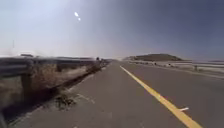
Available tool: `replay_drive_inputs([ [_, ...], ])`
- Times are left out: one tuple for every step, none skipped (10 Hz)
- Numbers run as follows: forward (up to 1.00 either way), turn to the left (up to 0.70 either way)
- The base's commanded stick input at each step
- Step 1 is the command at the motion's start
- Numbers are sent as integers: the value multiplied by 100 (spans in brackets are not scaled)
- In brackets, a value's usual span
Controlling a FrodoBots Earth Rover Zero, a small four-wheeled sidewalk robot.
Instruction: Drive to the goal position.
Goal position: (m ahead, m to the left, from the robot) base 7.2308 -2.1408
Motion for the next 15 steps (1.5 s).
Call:
replay_drive_inputs([
  [50,0],
  [50,0],
  [50,0],
  [50,0],
  [50,0],
  [50,0],
  [50,0],
  [50,0],
  [50,0],
  [50,0],
  [50,0],
  [50,0],
  [50,0],
  [50,0],
  [50,0],
])
